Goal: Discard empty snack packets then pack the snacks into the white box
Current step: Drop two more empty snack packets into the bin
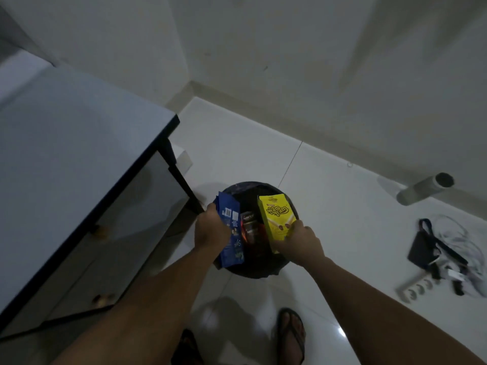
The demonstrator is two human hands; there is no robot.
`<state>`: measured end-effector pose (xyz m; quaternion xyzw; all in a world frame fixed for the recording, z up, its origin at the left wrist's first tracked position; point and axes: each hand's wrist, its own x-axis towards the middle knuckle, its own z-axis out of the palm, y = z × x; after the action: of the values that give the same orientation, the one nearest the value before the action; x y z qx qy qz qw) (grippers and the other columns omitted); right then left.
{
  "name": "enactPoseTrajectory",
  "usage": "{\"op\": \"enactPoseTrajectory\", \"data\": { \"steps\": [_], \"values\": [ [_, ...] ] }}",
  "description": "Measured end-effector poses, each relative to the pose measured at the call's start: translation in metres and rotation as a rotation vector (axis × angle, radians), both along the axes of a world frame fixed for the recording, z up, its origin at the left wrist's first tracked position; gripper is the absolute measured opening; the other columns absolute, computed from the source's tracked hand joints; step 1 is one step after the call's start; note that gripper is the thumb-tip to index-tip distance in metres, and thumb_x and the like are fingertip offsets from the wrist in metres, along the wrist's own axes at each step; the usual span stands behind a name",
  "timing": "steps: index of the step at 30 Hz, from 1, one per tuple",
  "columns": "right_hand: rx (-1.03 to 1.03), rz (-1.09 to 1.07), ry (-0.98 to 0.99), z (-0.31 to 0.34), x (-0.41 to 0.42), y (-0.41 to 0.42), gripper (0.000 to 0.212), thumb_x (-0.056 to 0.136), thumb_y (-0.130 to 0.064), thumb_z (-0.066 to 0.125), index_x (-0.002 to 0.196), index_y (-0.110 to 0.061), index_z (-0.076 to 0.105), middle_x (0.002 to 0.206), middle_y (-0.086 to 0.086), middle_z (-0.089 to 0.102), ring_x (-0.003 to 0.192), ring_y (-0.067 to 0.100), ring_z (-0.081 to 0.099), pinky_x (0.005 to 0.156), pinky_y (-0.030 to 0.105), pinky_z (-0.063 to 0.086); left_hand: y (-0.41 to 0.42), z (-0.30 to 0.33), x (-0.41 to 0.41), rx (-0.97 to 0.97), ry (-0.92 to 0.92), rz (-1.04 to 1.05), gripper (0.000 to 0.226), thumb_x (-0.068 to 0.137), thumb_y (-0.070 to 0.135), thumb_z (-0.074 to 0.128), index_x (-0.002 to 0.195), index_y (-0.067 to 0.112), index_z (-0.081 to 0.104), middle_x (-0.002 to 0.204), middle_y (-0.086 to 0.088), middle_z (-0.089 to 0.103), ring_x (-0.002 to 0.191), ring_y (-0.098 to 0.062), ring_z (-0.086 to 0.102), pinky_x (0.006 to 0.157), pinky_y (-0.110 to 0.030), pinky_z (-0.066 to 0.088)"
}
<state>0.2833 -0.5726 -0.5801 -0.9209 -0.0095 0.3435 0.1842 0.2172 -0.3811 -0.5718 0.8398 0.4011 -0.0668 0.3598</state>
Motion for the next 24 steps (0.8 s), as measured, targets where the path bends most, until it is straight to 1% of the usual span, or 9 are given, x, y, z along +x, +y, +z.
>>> {"op": "enactPoseTrajectory", "data": {
  "steps": [5, 7, 9, 11, 13, 15, 18, 22, 24],
  "values": [
    [0.013, 0.016, 0.017, -0.063, -0.009, 0.008, 0.078, 0.068, -0.051, 0.071, 0.127, -0.009, 0.041, 0.121, 0.015, 0.053, 0.107, 0.036, 0.057, 0.084, 0.040, 0.048, -0.004, -0.054, -0.002, -0.004, 0.010, 0.049, 0.036, 0.083, 0.007, 0.061, 0.117, 0.004, 0.052, 0.111, -0.020, 0.061, 0.099, -0.037, 0.060, 0.079, -0.045, 0.055],
    [0.032, 0.010, 0.030, -0.081, -0.010, 0.013, 0.080, 0.070, -0.053, 0.070, 0.130, -0.010, 0.039, 0.124, 0.015, 0.051, 0.110, 0.036, 0.056, 0.087, 0.042, 0.050, -0.003, -0.070, -0.001, -0.039, -0.003, 0.073, 0.036, 0.082, 0.007, 0.062, 0.117, 0.005, 0.053, 0.111, -0.019, 0.061, 0.101, -0.036, 0.061, 0.077, -0.041, 0.053],
    [0.058, -0.001, 0.040, -0.095, -0.011, 0.018, 0.080, 0.075, -0.056, 0.066, 0.133, -0.009, 0.037, 0.130, 0.016, 0.048, 0.115, 0.037, 0.054, 0.092, 0.045, 0.048, -0.002, -0.082, 0.001, -0.087, -0.007, 0.057, 0.036, 0.083, 0.014, 0.065, 0.115, 0.005, 0.053, 0.112, -0.018, 0.061, 0.103, -0.035, 0.060, 0.077, -0.037, 0.051],
    [0.073, -0.012, 0.039, -0.101, -0.013, 0.020, 0.077, 0.079, -0.058, 0.062, 0.134, -0.008, 0.038, 0.135, 0.017, 0.043, 0.119, 0.039, 0.051, 0.097, 0.047, 0.046, 0.000, -0.089, 0.002, -0.123, 0.042, 0.010, 0.048, 0.081, 0.025, 0.070, 0.120, 0.006, 0.050, 0.119, -0.016, 0.059, 0.110, -0.034, 0.058, 0.082, -0.035, 0.050],
    [0.075, -0.007, 0.029, -0.102, -0.012, 0.019, 0.075, 0.082, -0.060, 0.058, 0.132, -0.008, 0.040, 0.136, 0.017, 0.043, 0.118, 0.039, 0.051, 0.097, 0.049, 0.046, 0.003, -0.088, 0.001, -0.122, 0.107, -0.031, 0.065, 0.078, 0.033, 0.073, 0.130, 0.007, 0.044, 0.130, -0.016, 0.054, 0.119, -0.035, 0.052, 0.093, -0.040, 0.050],
    [0.064, 0.014, 0.027, -0.095, -0.011, 0.016, 0.073, 0.084, -0.060, 0.055, 0.131, -0.007, 0.041, 0.134, 0.018, 0.044, 0.116, 0.038, 0.052, 0.094, 0.047, 0.048, 0.003, -0.080, 0.001, -0.112, 0.135, -0.059, 0.072, 0.077, 0.036, 0.073, 0.135, 0.007, 0.041, 0.135, -0.017, 0.051, 0.123, -0.034, 0.050, 0.098, -0.043, 0.048],
    [0.060, 0.025, 0.014, -0.071, -0.007, 0.012, 0.069, 0.085, -0.057, 0.055, 0.128, -0.005, 0.044, 0.128, 0.019, 0.050, 0.112, 0.037, 0.055, 0.089, 0.043, 0.050, 0.004, -0.054, 0.000, -0.147, 0.139, -0.057, 0.073, 0.077, 0.037, 0.073, 0.136, 0.008, 0.042, 0.135, -0.015, 0.051, 0.122, -0.033, 0.051, 0.098, -0.043, 0.048],
    [0.080, 0.054, 0.007, -0.021, -0.001, 0.015, 0.064, 0.087, -0.054, 0.056, 0.128, -0.006, 0.045, 0.125, 0.018, 0.054, 0.110, 0.034, 0.056, 0.085, 0.037, 0.048, 0.012, -0.007, -0.003, -0.197, 0.114, -0.069, 0.063, 0.074, 0.039, 0.074, 0.126, 0.011, 0.055, 0.122, -0.013, 0.062, 0.110, -0.032, 0.059, 0.092, -0.044, 0.053],
    [0.094, 0.080, 0.008, 0.010, 0.002, 0.020, 0.062, 0.087, -0.053, 0.056, 0.127, -0.008, 0.047, 0.123, 0.016, 0.056, 0.107, 0.033, 0.057, 0.080, 0.033, 0.046, 0.016, 0.023, -0.005, -0.193, 0.099, -0.092, 0.053, 0.074, 0.037, 0.073, 0.118, 0.011, 0.060, 0.115, -0.013, 0.065, 0.103, -0.030, 0.062, 0.087, -0.041, 0.054]
  ]
}}
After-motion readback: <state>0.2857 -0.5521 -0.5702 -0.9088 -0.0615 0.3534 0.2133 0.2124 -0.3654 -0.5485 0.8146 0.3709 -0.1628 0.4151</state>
